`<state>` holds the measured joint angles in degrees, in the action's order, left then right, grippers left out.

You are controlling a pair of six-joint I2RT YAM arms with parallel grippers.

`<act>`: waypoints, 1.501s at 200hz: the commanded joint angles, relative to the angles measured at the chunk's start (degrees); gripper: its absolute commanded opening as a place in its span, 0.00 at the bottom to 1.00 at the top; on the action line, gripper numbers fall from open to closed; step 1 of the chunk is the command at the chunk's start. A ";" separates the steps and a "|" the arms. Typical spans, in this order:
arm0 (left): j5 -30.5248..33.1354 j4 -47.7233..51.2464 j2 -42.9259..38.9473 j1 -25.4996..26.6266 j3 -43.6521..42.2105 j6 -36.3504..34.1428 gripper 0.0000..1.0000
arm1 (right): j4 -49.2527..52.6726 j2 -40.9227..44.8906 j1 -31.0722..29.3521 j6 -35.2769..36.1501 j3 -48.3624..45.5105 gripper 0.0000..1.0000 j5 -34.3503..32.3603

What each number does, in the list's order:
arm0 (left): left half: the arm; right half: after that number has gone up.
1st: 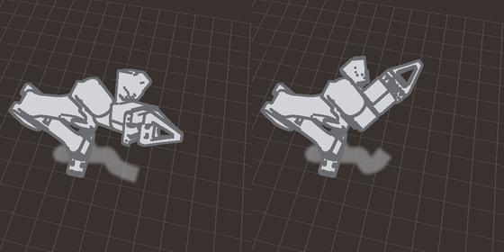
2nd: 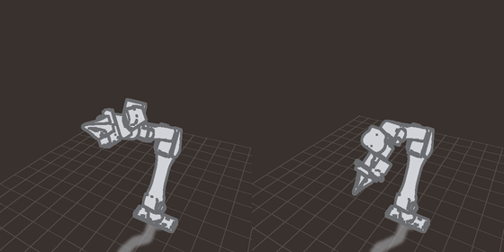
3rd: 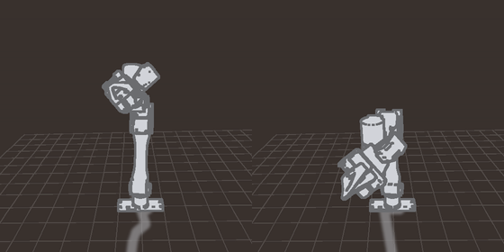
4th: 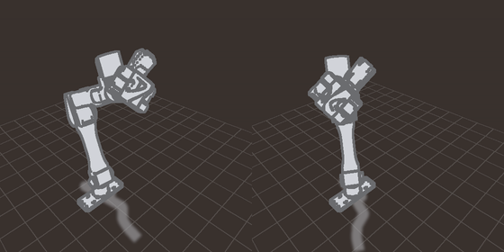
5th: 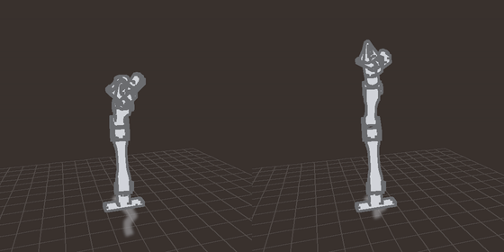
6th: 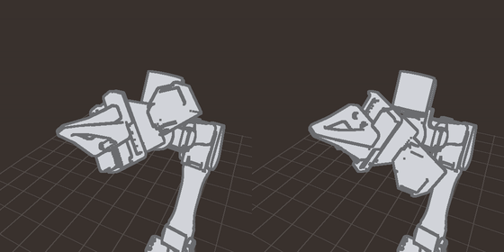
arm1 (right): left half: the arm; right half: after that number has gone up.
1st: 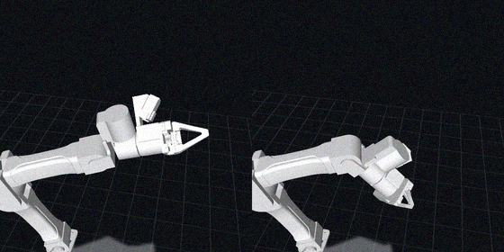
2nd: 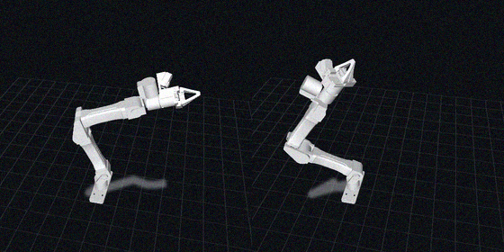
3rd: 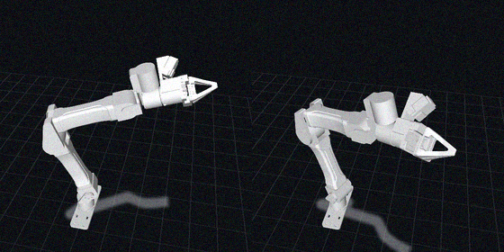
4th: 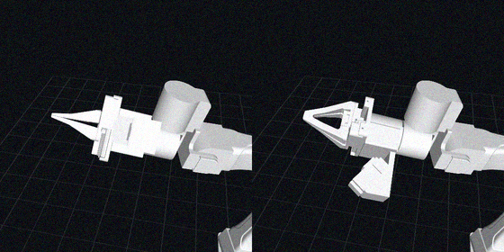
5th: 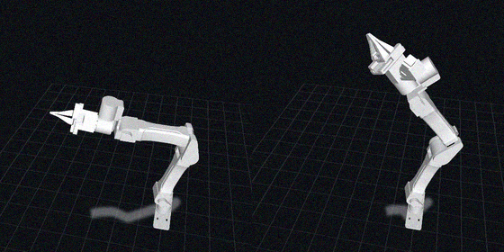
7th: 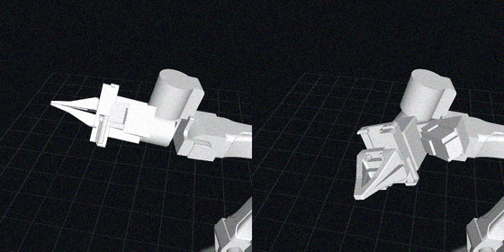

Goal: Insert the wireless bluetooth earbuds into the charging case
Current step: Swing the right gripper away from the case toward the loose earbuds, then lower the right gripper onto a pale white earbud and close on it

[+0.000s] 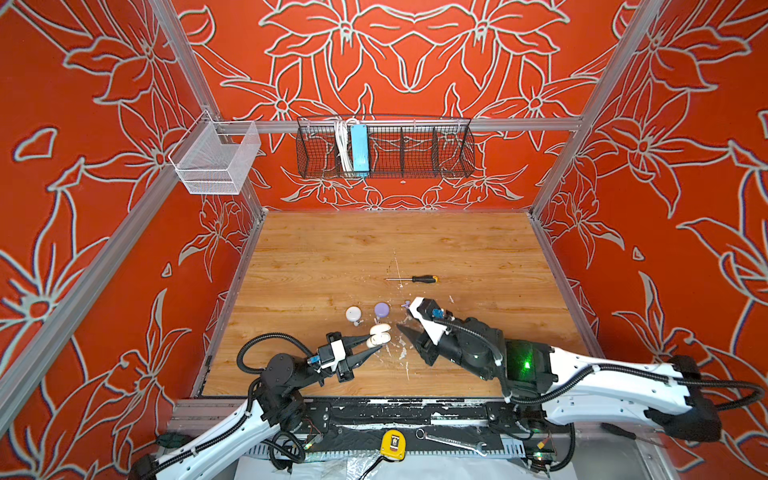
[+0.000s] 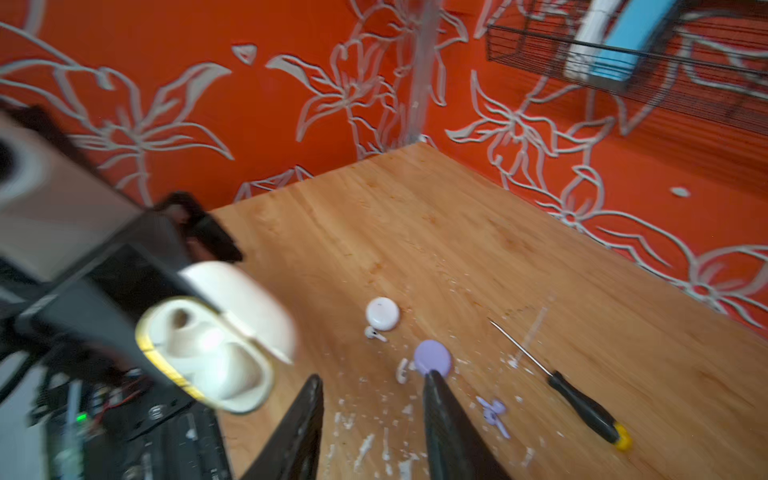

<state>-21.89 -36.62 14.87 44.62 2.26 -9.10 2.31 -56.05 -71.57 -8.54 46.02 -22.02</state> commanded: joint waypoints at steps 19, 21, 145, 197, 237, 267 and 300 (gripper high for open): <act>4.85 0.28 -1.59 0.07 0.99 0.40 0.00 | 10.24 -8.02 15.97 -18.62 1.76 0.42 1.86; 5.10 0.44 -1.71 0.08 0.97 0.40 0.00 | 10.61 -8.72 16.58 -19.22 1.85 0.42 2.21; 10.05 1.90 -4.30 0.07 0.33 1.02 0.00 | 19.33 -45.82 22.27 -27.21 19.09 0.58 9.71; 10.06 1.67 -5.12 0.08 0.03 1.28 0.00 | 23.43 -49.79 20.18 -28.48 21.37 0.59 4.75; 9.83 1.53 -5.12 0.05 0.02 1.46 0.00 | 25.50 -51.29 19.36 -29.12 21.79 0.60 2.26; 9.52 1.37 -5.20 0.04 0.02 1.63 0.00 | 26.47 -51.54 19.02 -29.44 21.35 0.59 0.87; 9.50 1.68 -5.82 0.09 0.02 1.57 0.00 | 27.72 -51.50 18.50 -29.87 21.14 0.59 -0.55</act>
<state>-12.08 -33.47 10.11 44.62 2.24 -7.64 26.76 -106.87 -52.42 -36.32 66.13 -19.18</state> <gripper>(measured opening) 0.227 0.591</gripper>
